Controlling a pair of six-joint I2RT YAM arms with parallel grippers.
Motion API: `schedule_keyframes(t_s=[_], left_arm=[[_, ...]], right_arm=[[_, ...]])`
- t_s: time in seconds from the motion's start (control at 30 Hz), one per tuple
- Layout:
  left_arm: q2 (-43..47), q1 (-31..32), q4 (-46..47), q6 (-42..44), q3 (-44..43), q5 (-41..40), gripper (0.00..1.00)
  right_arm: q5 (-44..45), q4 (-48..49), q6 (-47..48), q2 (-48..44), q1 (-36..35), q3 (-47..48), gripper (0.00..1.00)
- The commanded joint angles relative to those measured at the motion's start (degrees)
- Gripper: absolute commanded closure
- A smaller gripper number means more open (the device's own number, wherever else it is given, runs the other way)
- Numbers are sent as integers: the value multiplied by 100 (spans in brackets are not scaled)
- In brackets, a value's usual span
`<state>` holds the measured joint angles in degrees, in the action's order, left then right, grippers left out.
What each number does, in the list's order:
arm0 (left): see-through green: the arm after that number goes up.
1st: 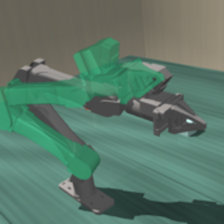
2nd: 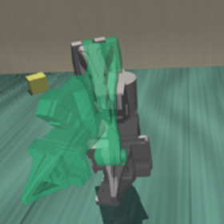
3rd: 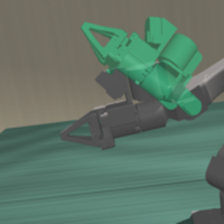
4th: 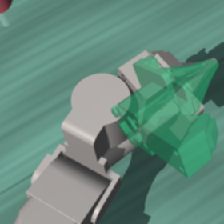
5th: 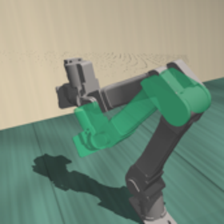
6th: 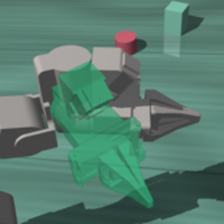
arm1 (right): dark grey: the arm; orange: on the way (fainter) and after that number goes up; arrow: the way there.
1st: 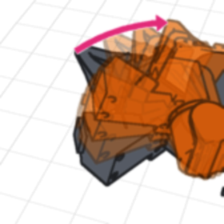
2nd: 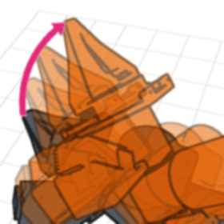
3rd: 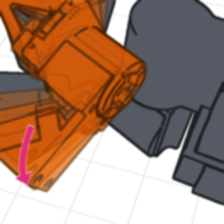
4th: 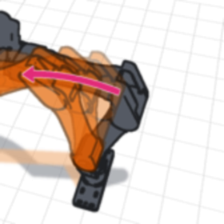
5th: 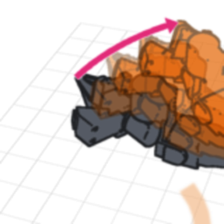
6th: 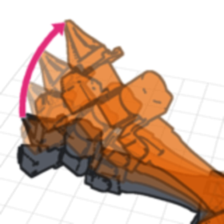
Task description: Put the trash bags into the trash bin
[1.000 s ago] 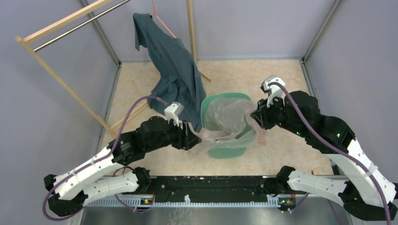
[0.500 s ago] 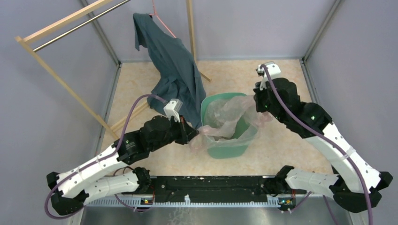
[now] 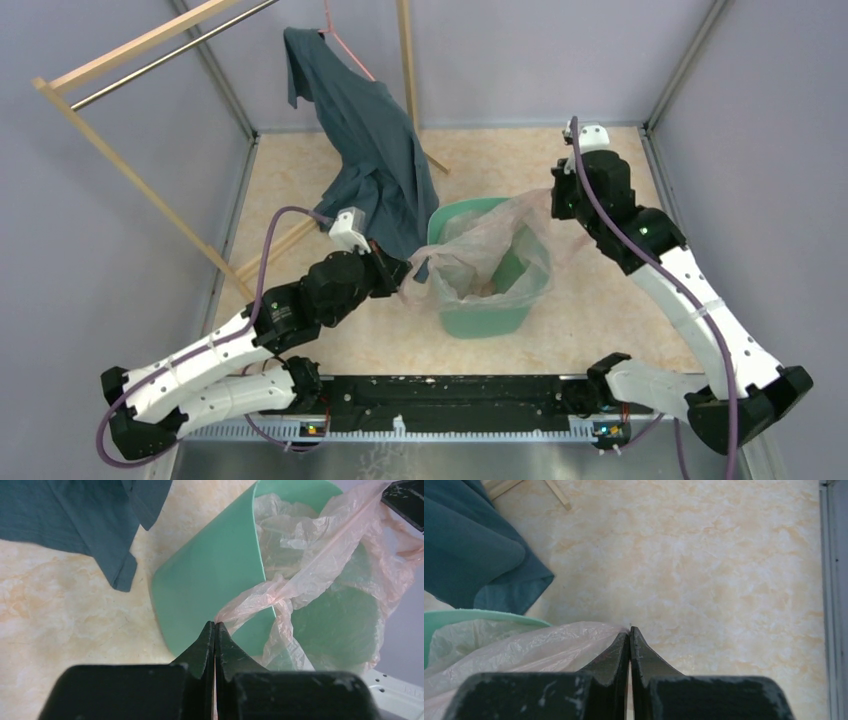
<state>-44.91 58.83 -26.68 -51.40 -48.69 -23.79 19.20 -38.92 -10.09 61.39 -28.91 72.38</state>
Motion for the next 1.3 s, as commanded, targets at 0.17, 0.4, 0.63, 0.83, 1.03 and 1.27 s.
schedule_keyframes(t_s=[0.17,0.4,0.63,0.83,1.03,1.27], left_arm=[[-125,-9,387,302,-221,-1083,100],[-101,-14,446,31,-227,-2157,100],[-357,-12,460,-56,-159,-2245,100],[-693,-31,42,-418,-85,-2000,100],[-1094,-108,165,-122,-161,-1433,100],[-1074,-134,547,852,-765,-1492,100]], right_arm=[[-1166,869,-66,303,458,-2,100],[-900,1050,-424,130,457,-250,87],[-947,1280,-598,353,466,-244,90],[-1014,1333,-603,529,477,-288,90],[-1256,1310,-622,414,475,-472,91],[-1092,1213,-664,277,670,-662,92]])
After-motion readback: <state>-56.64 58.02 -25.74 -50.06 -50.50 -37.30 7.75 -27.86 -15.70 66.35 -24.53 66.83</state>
